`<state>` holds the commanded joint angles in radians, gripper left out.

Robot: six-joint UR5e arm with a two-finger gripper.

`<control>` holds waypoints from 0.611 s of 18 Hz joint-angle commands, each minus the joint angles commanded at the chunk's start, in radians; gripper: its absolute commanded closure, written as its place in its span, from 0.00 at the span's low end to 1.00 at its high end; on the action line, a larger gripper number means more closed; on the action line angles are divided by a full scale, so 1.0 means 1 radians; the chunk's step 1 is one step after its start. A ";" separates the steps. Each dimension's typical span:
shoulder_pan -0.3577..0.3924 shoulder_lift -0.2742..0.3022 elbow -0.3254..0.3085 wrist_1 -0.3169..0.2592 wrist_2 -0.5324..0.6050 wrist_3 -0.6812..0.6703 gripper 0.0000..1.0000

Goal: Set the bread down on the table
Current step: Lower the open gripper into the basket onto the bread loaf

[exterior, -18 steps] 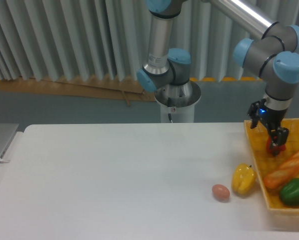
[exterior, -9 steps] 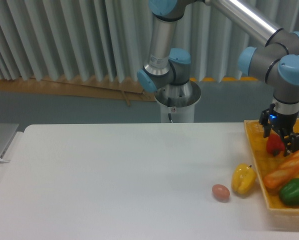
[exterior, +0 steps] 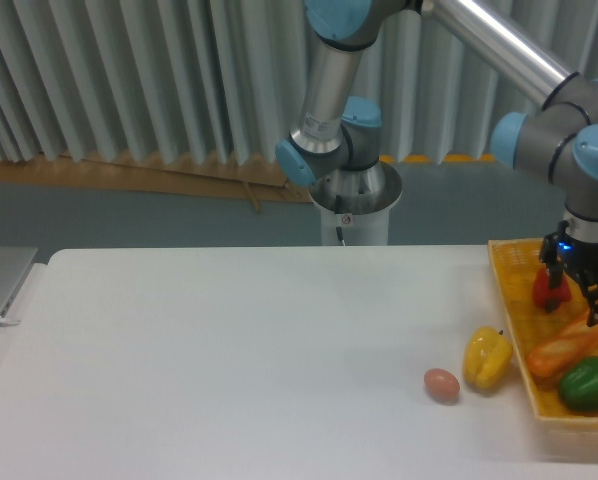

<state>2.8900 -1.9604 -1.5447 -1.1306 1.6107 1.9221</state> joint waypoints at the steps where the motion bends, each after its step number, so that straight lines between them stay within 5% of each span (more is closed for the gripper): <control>1: 0.002 -0.006 0.000 0.005 0.002 0.002 0.00; 11: 0.029 -0.063 0.003 0.026 0.006 0.055 0.00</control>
<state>2.9192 -2.0233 -1.5417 -1.1045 1.6168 1.9773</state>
